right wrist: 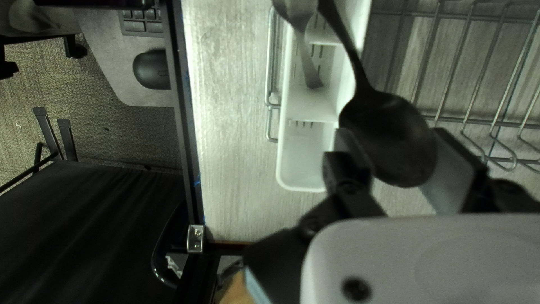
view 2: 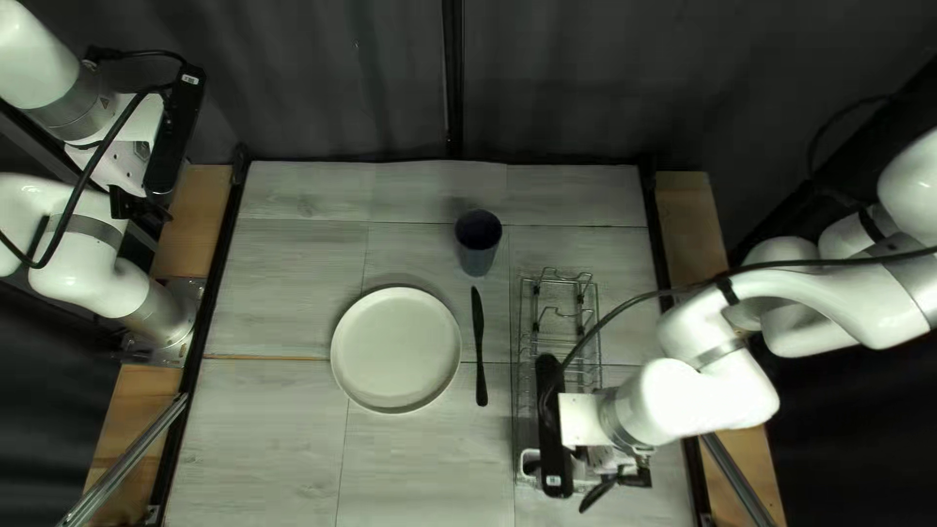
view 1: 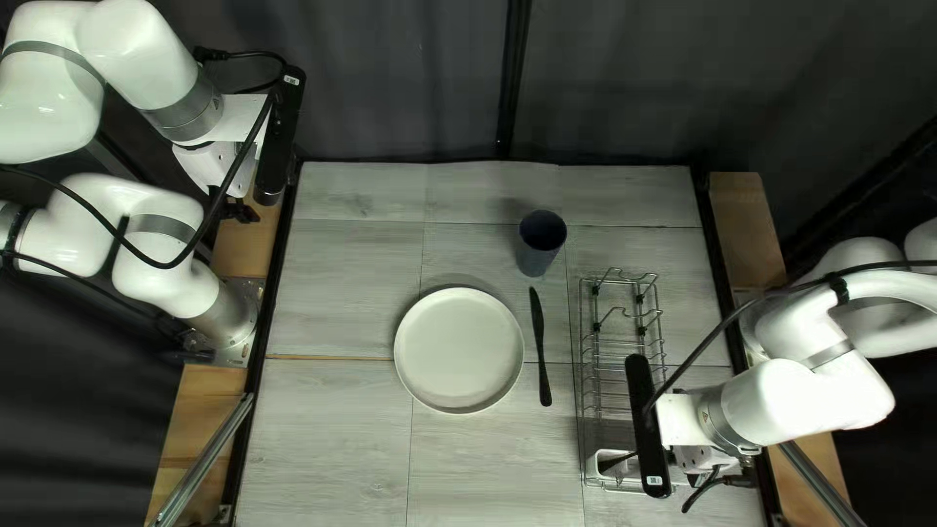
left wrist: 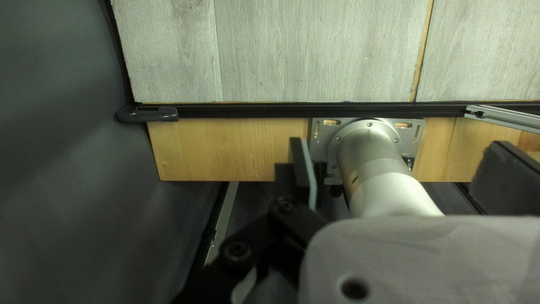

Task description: Pick up and place plate onto table. Place down one fork to the left of the plate. Place spoon and knife to the right of the plate. Place cup above the knife and spoon

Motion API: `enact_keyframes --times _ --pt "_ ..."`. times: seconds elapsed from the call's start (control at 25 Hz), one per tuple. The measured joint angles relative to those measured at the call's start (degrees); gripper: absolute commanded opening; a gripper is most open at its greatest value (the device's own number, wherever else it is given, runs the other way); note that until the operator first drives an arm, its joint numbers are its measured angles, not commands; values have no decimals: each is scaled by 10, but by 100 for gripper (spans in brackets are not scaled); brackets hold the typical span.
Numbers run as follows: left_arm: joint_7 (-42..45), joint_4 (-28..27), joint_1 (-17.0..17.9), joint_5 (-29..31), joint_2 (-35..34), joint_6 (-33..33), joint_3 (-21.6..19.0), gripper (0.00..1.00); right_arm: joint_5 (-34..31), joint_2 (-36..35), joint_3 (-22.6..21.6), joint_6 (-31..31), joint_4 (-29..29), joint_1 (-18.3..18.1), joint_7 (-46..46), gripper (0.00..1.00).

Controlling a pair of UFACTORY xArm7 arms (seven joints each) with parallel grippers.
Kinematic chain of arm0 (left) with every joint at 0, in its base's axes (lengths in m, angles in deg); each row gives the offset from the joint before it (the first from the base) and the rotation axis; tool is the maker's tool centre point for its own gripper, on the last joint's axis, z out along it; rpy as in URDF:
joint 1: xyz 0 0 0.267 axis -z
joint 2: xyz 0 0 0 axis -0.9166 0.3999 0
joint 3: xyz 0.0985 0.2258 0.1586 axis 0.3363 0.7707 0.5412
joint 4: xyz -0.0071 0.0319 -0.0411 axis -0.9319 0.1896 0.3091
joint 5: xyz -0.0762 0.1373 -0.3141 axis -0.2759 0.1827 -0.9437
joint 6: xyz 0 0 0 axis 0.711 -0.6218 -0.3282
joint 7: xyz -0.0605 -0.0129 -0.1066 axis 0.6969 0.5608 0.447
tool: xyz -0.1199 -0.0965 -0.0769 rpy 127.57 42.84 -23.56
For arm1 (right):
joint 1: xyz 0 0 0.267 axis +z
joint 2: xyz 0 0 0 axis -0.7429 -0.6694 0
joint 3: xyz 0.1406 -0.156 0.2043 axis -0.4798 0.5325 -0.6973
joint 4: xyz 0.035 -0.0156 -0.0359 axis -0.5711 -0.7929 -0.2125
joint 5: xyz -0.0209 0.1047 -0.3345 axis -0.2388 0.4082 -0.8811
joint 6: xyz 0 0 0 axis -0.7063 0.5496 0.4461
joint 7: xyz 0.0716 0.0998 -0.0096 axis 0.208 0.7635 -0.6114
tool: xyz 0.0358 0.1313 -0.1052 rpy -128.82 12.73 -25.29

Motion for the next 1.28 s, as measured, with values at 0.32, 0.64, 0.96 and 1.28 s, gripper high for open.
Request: enact_keyframes --times 0.32,0.64,0.96,1.28 --pt "0 0 0 0 0 0 0 100 -30 36 31 129 79 3 -28 0" --pt "0 0 0 0 0 0 0 100 -39 33 33 132 80 5 -45 100" --pt "0 0 0 0 0 0 0 100 -53 -32 16 93 91 4 -76 100" --pt "0 0 0 0 0 0 0 100 -54 -29 -14 21 36 4 -22 100"
